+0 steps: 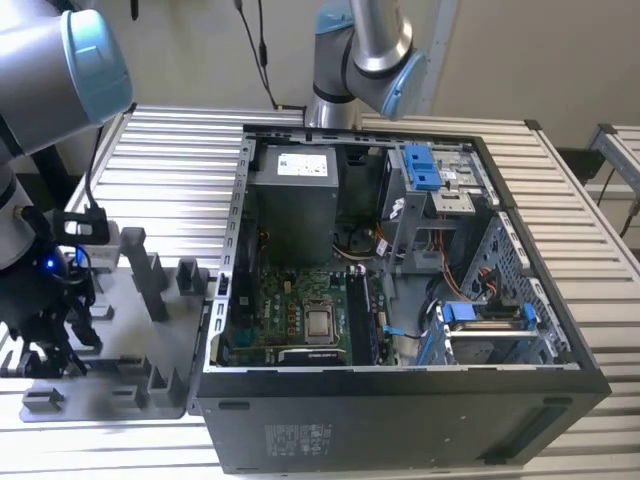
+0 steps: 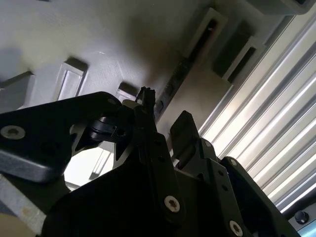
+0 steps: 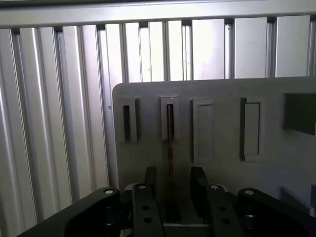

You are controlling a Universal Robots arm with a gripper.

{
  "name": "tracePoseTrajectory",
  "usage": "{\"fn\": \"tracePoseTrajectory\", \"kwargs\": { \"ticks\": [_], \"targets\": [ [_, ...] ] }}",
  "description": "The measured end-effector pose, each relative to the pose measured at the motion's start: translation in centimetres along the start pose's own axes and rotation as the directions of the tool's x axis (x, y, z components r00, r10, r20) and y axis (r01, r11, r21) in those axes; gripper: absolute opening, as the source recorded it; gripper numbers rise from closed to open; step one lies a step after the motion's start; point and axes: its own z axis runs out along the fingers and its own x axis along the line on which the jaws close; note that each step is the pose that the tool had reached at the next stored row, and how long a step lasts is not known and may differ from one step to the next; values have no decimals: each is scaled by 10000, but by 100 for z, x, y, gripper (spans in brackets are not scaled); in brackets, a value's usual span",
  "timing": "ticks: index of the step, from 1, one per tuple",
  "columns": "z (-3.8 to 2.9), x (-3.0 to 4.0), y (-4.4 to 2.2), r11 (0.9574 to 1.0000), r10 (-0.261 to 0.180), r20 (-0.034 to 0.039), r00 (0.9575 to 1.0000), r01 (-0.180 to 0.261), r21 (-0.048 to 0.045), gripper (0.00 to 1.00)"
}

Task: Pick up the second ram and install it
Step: 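Pick up the second ram and move it above second insertion slot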

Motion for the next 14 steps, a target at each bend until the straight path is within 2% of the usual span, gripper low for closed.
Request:
{"fn": "tracePoseTrajectory", "kwargs": {
  "ticks": [9, 14],
  "targets": [
    [80, 3, 6, 10000, -59, 1, 10000, 59, 6, 42],
    [82, 3, 6, 10000, -58, 1, 10000, 58, 5, 42]
  ]
}}
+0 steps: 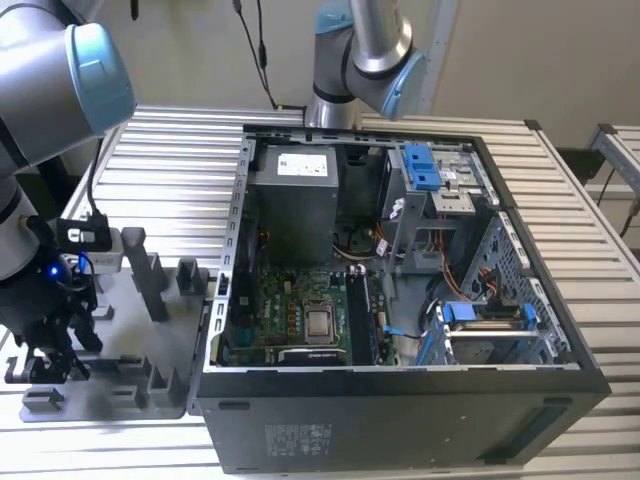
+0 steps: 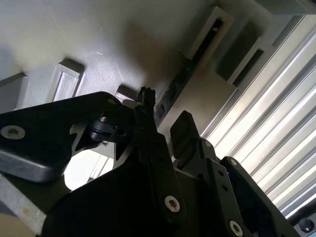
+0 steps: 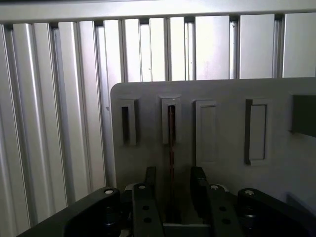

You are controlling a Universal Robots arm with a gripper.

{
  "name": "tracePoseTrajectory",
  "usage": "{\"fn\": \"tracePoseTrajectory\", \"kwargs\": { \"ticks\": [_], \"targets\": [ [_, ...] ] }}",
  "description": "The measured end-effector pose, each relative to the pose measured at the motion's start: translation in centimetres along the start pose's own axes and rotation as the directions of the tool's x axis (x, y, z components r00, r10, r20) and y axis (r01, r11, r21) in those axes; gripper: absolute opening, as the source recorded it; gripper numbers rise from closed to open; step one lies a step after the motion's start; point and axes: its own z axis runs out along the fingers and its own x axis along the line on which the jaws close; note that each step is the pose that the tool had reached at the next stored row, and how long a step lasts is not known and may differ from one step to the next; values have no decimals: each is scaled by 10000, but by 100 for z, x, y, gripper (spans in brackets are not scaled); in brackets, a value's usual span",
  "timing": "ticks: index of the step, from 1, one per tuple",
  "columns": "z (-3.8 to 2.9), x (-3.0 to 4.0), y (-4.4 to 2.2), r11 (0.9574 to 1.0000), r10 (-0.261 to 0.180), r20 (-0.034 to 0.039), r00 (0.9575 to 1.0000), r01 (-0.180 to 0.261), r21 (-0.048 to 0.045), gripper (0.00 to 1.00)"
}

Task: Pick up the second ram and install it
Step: 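Pick up the second ram and move it above second insertion slot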

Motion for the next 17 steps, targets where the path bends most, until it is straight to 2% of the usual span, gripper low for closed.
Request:
{"fn": "tracePoseTrajectory", "kwargs": {
  "ticks": [5, 8, 10, 11, 17],
  "targets": [
    [1, 0, 0, 10000, 0, 0, 10000, 0, 0, 40],
    [2, 0, 0, 10000, 0, 0, 10000, 0, 0, 21],
    [2, 0, 0, 10000, 0, 0, 10000, 0, 0, 21],
    [2, 0, 0, 10000, 0, 0, 10000, 0, 0, 15],
    [3, 0, 0, 10000, 0, 0, 10000, 0, 0, 14]
  ]
}}
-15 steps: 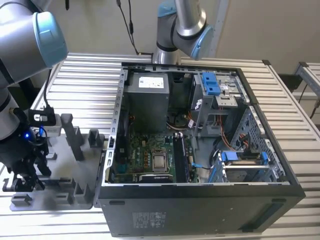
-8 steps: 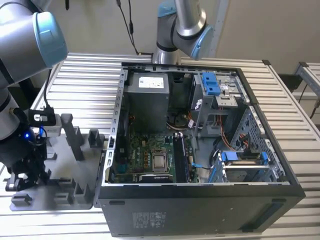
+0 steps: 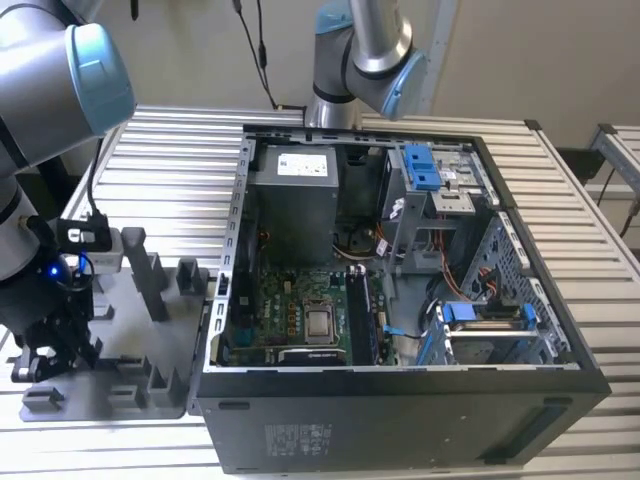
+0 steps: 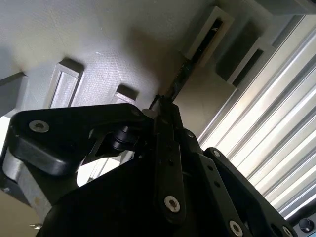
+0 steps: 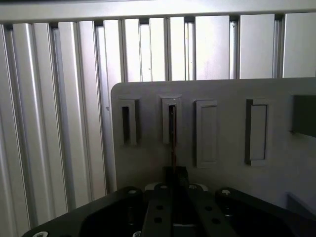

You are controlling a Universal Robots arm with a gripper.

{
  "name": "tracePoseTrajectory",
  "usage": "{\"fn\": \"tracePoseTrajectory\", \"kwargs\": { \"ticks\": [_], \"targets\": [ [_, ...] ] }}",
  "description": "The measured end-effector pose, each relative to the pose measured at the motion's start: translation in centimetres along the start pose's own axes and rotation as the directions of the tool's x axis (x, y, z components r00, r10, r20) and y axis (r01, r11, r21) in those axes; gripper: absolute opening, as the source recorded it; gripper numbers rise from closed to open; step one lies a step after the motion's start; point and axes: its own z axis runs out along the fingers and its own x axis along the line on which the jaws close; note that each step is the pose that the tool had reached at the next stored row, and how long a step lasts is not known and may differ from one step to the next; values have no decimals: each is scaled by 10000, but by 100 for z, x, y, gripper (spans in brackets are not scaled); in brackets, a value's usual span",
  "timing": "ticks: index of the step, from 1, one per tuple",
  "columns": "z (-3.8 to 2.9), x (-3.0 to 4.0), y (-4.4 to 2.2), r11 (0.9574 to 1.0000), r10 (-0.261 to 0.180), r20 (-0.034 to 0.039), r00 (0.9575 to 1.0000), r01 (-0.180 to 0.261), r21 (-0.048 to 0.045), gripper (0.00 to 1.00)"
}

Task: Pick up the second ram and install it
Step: 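Pick up the second ram and move it above second insertion slot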

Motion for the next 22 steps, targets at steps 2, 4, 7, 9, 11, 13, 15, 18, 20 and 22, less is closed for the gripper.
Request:
{"fn": "tracePoseTrajectory", "kwargs": {
  "ticks": [2, 4, 7, 9, 11, 13, 15, 18, 20, 22],
  "targets": [
    [1, 0, 0, 10000, 0, 1, 10000, 0, 0, 14],
    [1, 0, 0, 10000, 0, 1, 10000, 0, 1, 14],
    [1, 0, 0, 10000, 0, 0, 10000, 0, 0, 14],
    [2, 0, 0, 10000, 0, 0, 10000, 0, 1, 14],
    [0, 0, 0, 10000, 0, 1, 10000, 0, 1, 14],
    [-20, 0, -1, 10000, 0, 4, 10000, 0, 4, 14],
    [-60, 0, -2, 10000, 0, 2, 10000, 0, 1, 14],
    [-117, -1, -3, 10000, 0, 0, 10000, 0, 0, 14],
    [-147, -1, -4, 10000, 1, 0, 10000, -1, 0, 14],
    [-169, -1, -5, 10000, 0, 1, 10000, 0, 1, 14]
  ]
}}
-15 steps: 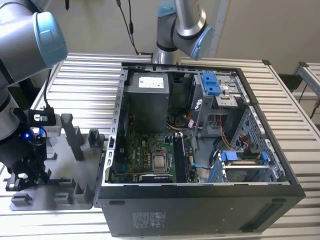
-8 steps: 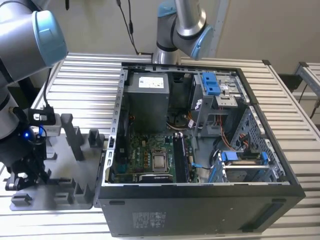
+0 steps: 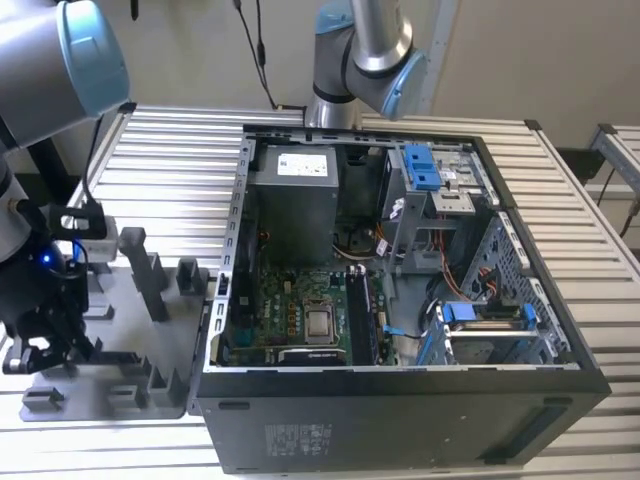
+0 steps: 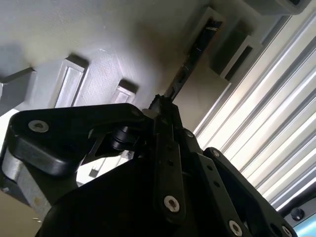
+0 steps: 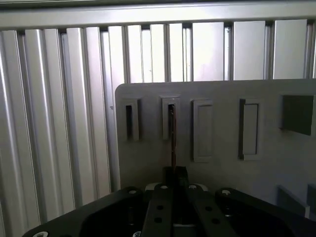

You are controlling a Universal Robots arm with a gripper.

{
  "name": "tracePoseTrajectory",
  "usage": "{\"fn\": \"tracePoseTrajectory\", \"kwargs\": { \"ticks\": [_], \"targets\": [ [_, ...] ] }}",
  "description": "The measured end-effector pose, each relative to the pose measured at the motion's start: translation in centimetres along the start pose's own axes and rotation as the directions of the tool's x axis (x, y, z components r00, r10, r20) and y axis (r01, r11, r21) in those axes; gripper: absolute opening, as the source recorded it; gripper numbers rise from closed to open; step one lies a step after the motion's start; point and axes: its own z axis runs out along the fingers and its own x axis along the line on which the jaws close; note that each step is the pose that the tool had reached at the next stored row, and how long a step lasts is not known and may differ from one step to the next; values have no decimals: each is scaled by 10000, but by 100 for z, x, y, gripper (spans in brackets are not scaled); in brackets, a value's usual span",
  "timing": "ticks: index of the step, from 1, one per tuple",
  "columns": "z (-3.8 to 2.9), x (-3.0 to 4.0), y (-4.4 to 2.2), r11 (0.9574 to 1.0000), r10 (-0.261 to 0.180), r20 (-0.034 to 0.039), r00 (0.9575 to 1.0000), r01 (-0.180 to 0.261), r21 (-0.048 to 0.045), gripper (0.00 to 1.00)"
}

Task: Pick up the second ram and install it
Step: 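Pick up the second ram and move it above second insertion slot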

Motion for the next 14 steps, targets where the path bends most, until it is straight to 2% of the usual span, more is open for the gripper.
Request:
{"fn": "tracePoseTrajectory", "kwargs": {
  "ticks": [14],
  "targets": [
    [-186, -1, -4, 10000, 0, 9, 10000, 0, 0, 14]
  ]
}}
